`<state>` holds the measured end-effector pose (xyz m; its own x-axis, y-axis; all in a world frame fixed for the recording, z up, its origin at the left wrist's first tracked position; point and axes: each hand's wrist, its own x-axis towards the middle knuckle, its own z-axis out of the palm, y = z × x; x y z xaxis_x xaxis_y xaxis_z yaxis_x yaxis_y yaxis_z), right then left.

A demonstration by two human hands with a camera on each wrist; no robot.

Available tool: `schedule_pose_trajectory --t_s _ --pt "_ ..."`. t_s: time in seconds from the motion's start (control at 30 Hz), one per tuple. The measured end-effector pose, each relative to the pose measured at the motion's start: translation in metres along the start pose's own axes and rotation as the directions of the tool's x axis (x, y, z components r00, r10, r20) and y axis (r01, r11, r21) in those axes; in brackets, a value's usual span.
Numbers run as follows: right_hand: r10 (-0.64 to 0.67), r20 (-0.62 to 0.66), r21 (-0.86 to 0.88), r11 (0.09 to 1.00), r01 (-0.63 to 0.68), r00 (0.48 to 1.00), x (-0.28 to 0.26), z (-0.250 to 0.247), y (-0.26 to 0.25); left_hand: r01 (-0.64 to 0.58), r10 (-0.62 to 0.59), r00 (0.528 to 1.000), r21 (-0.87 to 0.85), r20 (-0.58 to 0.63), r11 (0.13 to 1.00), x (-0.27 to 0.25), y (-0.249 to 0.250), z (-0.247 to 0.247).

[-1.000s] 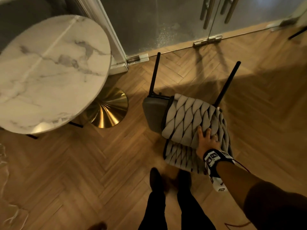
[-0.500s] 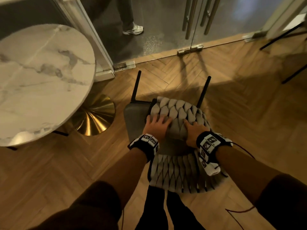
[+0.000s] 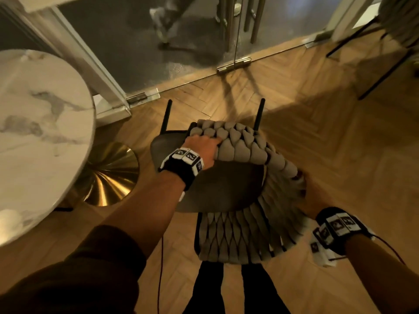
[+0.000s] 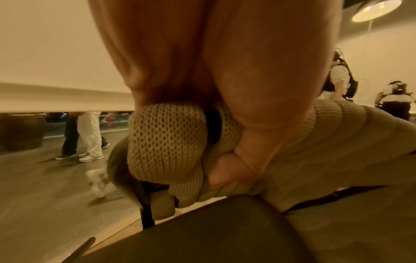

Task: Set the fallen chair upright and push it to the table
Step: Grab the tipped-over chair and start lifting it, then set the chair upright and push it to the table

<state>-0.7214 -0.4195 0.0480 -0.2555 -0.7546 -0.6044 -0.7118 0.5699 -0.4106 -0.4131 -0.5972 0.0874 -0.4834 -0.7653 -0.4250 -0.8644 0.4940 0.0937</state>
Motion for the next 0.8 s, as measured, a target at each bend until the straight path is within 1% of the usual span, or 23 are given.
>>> schedule_pose_trajectory --t_s 0.07,0.13,0.17,0.2,0.23,0.27,0.3,0.33,0.37,0.4,0.43,0.47,0.5,0.53,0.57,0.6,0.63,0.67,0.7,0.73,0.77,0.8 --pt "0.100 -0.029 0.119 0.988 -0.096 0.995 0.016 0.004 0.022 0.018 -0.018 1.000 -0.017 0.002 1.000 0.018 -0.007 -0.011" --pt "0.144 -0.006 0.237 0.962 -0.138 0.990 0.038 0.013 0.046 0.055 -0.054 0.998 -0.044 0.024 0.998 0.035 -0.014 -0.021" --pt "0.146 0.022 0.290 0.946 -0.146 0.989 0.048 0.012 0.051 0.085 -0.083 0.996 -0.067 0.029 0.994 0.044 -0.016 -0.026" --pt "0.135 0.017 0.313 0.940 -0.134 0.991 0.052 0.011 0.049 0.120 -0.118 0.993 -0.092 0.019 0.989 0.051 -0.017 -0.030" --pt "0.115 0.007 0.322 0.940 -0.111 0.993 0.057 0.005 0.044 0.158 -0.161 0.987 -0.110 -0.017 0.981 0.058 -0.014 -0.033" --pt "0.111 -0.001 0.325 0.940 -0.105 0.994 0.061 -0.002 0.037 0.192 -0.202 0.976 -0.126 -0.079 0.973 0.061 -0.012 -0.033" --pt "0.097 0.011 0.336 0.937 -0.095 0.995 0.070 -0.007 0.035 0.216 -0.243 0.955 -0.168 -0.168 0.962 0.060 -0.008 -0.031" --pt "0.083 0.043 0.326 0.941 -0.093 0.996 0.075 -0.016 0.030 0.234 -0.296 0.917 -0.237 -0.269 0.943 0.054 -0.002 -0.029" --pt "0.065 0.061 0.323 0.943 -0.081 0.996 0.082 -0.022 0.027 0.245 -0.353 0.867 -0.318 -0.351 0.916 0.045 0.002 -0.025" --pt "0.069 0.069 0.310 0.947 -0.087 0.995 0.091 -0.028 0.026 0.259 -0.418 0.821 -0.398 -0.390 0.880 0.032 0.008 -0.017" --pt "0.076 0.061 0.299 0.950 -0.090 0.995 0.094 -0.033 0.023 0.283 -0.485 0.789 -0.478 -0.376 0.831 0.018 0.011 -0.006" --pt "0.077 0.035 0.299 0.951 -0.084 0.996 0.096 -0.037 0.021 0.326 -0.555 0.768 -0.551 -0.320 0.768 0.002 0.014 0.008" --pt "0.061 0.016 0.295 0.953 -0.063 0.998 0.099 -0.040 0.023 0.388 -0.632 0.741 -0.622 -0.228 0.679 -0.014 0.019 0.028" --pt "0.062 0.000 0.303 0.951 -0.059 0.998 0.101 -0.040 0.024 0.456 -0.701 0.705 -0.687 -0.110 0.566 -0.032 0.024 0.049" --pt "0.062 -0.002 0.323 0.945 -0.058 0.998 0.102 -0.041 0.024 0.525 -0.764 0.645 -0.746 0.035 0.409 -0.049 0.031 0.073" --pt "0.083 -0.006 0.340 0.937 -0.076 0.997 0.102 -0.041 0.024 0.588 -0.802 0.565 -0.776 0.194 0.226 -0.067 0.037 0.098" --pt "0.098 -0.018 0.341 0.936 -0.086 0.995 0.102 -0.042 0.023 0.626 -0.797 0.482 -0.779 0.363 0.024 -0.084 0.044 0.130" --pt "0.106 -0.033 0.316 0.944 -0.090 0.994 0.102 -0.043 0.021 0.640 -0.742 0.415 -0.748 0.527 -0.173 -0.098 0.053 0.163" --pt "0.114 -0.041 0.280 0.955 -0.099 0.993 0.105 -0.047 0.017 0.643 -0.659 0.373 -0.694 0.653 -0.324 -0.107 0.061 0.194" --pt "0.123 -0.052 0.258 0.960 -0.106 0.991 0.111 -0.048 0.014 0.651 -0.570 0.336 -0.623 0.749 -0.434 -0.111 0.068 0.225" --pt "0.130 -0.060 0.266 0.958 -0.109 0.990 0.117 -0.053 0.010 0.663 -0.501 0.309 -0.561 0.808 -0.497 -0.109 0.074 0.251" --pt "0.131 -0.068 0.301 0.948 -0.105 0.989 0.126 -0.058 0.008 0.665 -0.452 0.300 -0.524 0.840 -0.532 -0.104 0.078 0.278"
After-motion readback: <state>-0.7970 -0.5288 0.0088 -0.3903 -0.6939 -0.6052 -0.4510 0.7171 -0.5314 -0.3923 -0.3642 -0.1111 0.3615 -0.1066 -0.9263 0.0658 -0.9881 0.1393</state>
